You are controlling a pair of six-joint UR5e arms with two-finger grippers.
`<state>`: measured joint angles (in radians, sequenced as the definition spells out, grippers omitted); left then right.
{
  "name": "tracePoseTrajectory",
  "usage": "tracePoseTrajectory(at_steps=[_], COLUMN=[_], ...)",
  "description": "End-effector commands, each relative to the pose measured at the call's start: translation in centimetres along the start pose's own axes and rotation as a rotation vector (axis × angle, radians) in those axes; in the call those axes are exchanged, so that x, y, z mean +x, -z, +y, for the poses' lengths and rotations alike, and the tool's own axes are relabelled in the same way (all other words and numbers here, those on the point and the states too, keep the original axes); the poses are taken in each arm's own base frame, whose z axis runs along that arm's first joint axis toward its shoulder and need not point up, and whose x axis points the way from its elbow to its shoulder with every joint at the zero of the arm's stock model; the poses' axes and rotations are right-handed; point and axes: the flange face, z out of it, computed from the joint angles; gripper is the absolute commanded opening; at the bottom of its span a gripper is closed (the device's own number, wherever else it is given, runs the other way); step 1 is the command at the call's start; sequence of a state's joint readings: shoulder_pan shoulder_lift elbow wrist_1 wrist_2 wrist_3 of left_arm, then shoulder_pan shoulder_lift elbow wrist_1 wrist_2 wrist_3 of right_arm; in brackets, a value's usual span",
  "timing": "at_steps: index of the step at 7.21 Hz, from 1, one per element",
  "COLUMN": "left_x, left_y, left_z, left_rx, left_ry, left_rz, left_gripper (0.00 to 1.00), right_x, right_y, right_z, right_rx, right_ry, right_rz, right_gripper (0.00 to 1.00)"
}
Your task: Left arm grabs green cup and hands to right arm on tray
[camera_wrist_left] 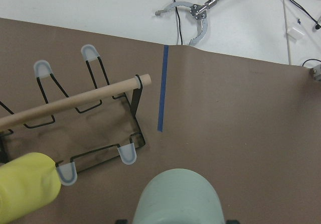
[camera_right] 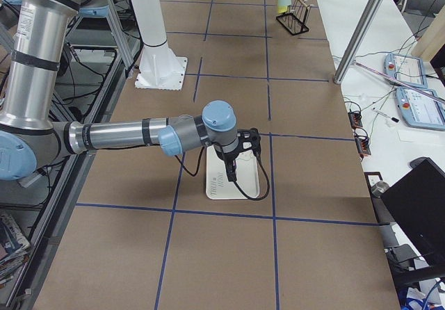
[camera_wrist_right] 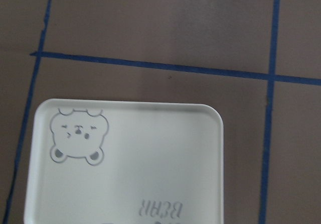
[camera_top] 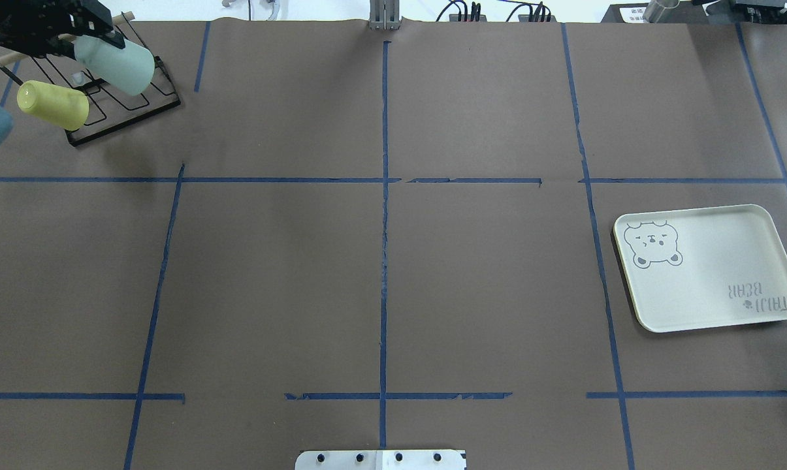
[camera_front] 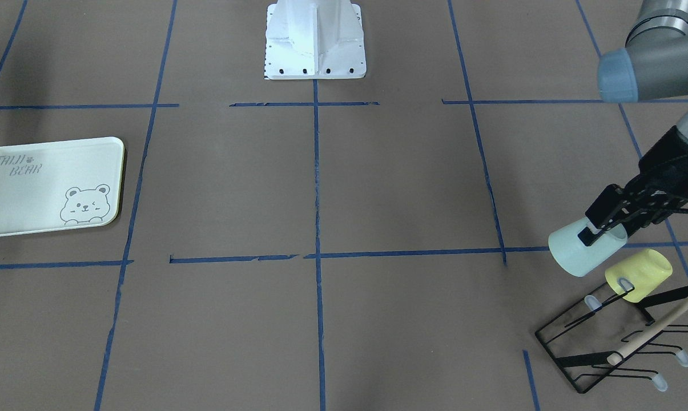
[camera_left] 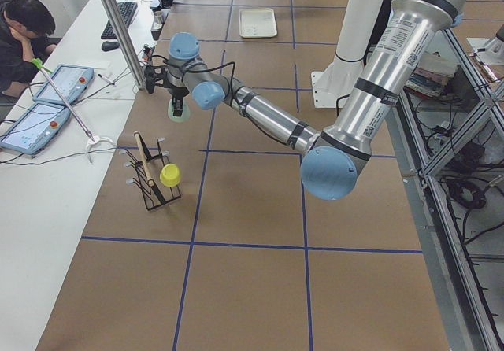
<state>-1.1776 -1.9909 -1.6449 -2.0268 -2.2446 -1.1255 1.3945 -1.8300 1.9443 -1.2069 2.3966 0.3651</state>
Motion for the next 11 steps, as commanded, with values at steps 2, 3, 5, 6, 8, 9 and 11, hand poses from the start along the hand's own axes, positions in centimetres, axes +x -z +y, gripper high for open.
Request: tracePoseTrajectory(at_steps=[2, 3, 5, 6, 8, 9, 11], left_x=[2.6, 3.9, 7.3, 8.8, 10.4, 10.8, 11.6], left_y=[-2.6, -3.4, -7.1, -7.2, -6.0, -5.3, -4.2], left_z=[4.3, 6.2, 12.8, 15.4, 18.2, 19.2, 22.2], left_rx=[-0.025, -0.04, -0.045, -0.093, -0.172, -0.203, -0.267], left_ry=[0.1, 0.142, 0.209, 0.242, 0.313, 0.325, 0.259], left_rz=[0.1, 0.16, 0.263, 0.345, 0.507, 0.574, 0.716], left_gripper=[0.36, 0.36, 0.36, 0.36, 0.36, 0.36, 0.36], right_x=[-12.8, -19.1, -33.8, -38.4, -43.7, -45.5, -47.1], right_y=[-5.0, -7.3, -10.8, -11.0, -10.7, -12.0, -11.4], right_z=[-2.5, -2.7, -2.0, -1.3, 3.3, 6.7, 10.2], right_rx=[0.164, 0.196, 0.205, 0.19, 0.205, 0.238, 0.217], right_ry=[-0.175, -0.223, -0.201, -0.196, -0.243, -0.258, -0.253], right_rz=[-0.213, -0.303, -0.499, -0.569, -0.858, -0.98, -1.158], right_gripper=[1.0, 1.0, 1.0, 1.0, 1.0, 1.0, 1.0])
